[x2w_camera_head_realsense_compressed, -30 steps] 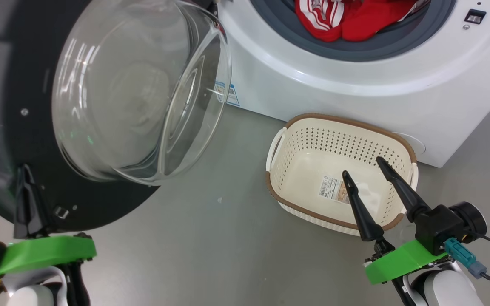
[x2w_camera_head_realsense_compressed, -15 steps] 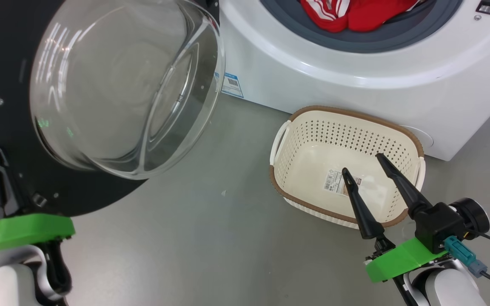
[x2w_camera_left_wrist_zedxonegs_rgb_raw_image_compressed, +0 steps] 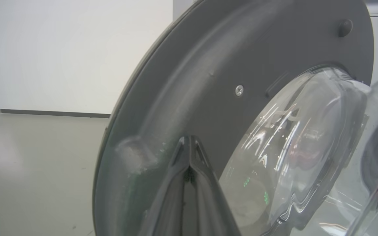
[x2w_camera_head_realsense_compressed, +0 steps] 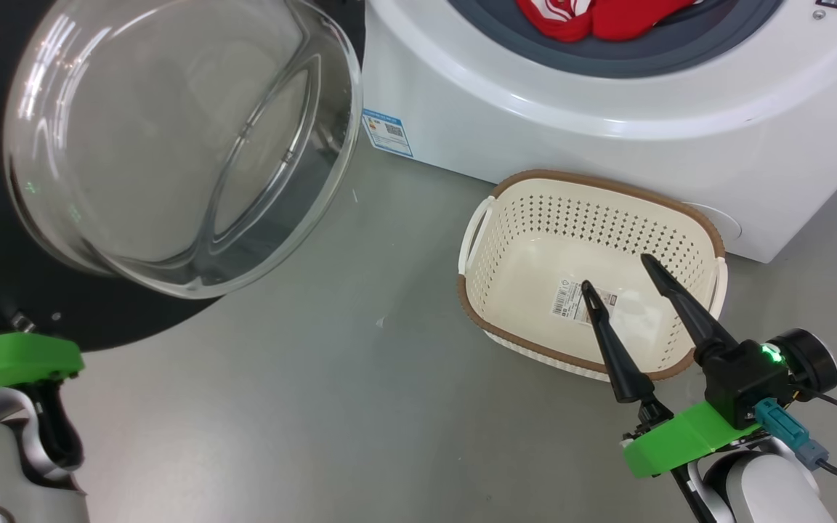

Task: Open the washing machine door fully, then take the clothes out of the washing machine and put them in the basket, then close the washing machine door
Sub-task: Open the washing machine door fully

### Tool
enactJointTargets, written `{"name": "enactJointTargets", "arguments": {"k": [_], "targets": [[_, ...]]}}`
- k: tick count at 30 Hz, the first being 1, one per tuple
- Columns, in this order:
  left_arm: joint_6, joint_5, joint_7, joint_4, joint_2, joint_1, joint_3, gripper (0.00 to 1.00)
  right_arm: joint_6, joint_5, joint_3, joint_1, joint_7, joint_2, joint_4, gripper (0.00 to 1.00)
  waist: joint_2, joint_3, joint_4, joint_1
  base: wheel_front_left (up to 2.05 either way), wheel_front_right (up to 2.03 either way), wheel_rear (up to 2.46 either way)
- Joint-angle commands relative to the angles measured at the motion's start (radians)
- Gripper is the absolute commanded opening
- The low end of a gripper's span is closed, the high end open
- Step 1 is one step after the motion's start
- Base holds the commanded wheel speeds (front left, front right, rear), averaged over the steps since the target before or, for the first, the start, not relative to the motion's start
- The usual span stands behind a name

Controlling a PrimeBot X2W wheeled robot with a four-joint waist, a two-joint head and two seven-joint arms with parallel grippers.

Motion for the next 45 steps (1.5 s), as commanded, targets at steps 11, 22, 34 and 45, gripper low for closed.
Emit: {"name": "enactJointTargets", "arguments": {"k": [11, 22, 34, 45], "targets": [[-0.031, 0.041, -0.005, 0.043, 0.059, -0.054, 0.123, 0.00, 0.005, 0.010, 0.027, -0.029, 0.007, 0.006, -0.033, 1.00, -0.0001, 0.004, -0.017, 0.0000, 0.00, 0.00, 0.00], [-0.067, 0.069, -0.005, 0.115, 0.074, -0.089, 0.196, 0.00, 0.005, 0.011, 0.029, -0.032, 0.010, 0.006, -0.033, 1.00, -0.0001, 0.001, -0.032, 0.0000, 0.00, 0.00, 0.00], [-0.093, 0.146, -0.005, 0.067, 0.068, -0.073, 0.206, 0.00, 0.005, 0.027, 0.035, -0.029, -0.001, 0.006, -0.015, 1.00, -0.0001, -0.028, -0.056, 0.0000, 0.00, 0.00, 0.00], [-0.152, 0.080, -0.005, -0.232, 0.027, 0.000, 0.070, 1.00, 0.005, 0.054, -0.010, -0.048, -0.055, 0.006, 0.006, 1.00, -0.0001, -0.040, -0.130, 0.0000, 0.00, 0.00, 0.00]]}}
